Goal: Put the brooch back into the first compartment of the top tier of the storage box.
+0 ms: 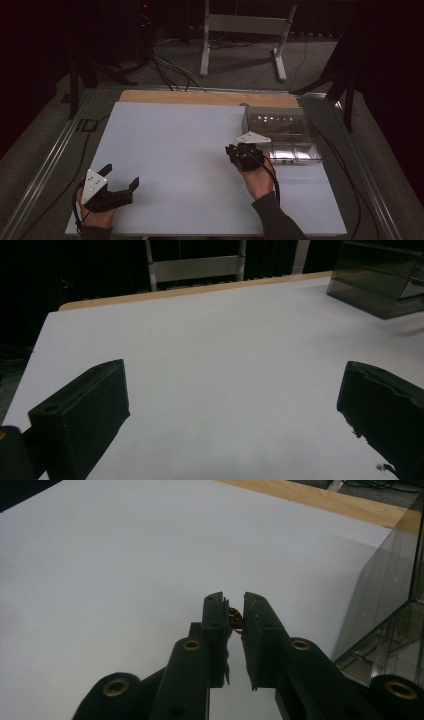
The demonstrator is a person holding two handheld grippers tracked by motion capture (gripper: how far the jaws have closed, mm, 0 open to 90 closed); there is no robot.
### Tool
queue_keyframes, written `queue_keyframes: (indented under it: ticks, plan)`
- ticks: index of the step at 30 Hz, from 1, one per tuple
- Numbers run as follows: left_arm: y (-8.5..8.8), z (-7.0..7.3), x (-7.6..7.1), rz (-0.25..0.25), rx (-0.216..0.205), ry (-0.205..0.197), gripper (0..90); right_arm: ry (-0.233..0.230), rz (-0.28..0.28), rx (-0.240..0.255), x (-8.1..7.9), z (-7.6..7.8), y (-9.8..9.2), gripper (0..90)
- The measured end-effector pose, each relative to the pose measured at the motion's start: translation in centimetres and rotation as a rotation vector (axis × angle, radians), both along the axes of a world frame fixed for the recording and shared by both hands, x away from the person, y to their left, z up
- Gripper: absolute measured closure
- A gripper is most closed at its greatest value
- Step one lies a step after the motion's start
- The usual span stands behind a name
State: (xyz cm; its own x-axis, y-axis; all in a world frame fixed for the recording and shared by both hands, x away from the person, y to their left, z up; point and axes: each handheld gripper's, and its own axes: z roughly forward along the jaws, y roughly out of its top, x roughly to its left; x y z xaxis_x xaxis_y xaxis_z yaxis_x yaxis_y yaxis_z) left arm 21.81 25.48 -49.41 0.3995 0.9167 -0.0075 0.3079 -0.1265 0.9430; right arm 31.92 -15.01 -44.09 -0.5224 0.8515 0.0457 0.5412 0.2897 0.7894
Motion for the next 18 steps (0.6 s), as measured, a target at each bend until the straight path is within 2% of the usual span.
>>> queue_keyframes:
  ticks: [18]
  plan:
    - [0.0, 0.0, 0.0, 0.001, 0.000, 0.003, 0.9, -0.012, -0.009, 0.010, 0.5, 1.0, -0.5, 81.4]
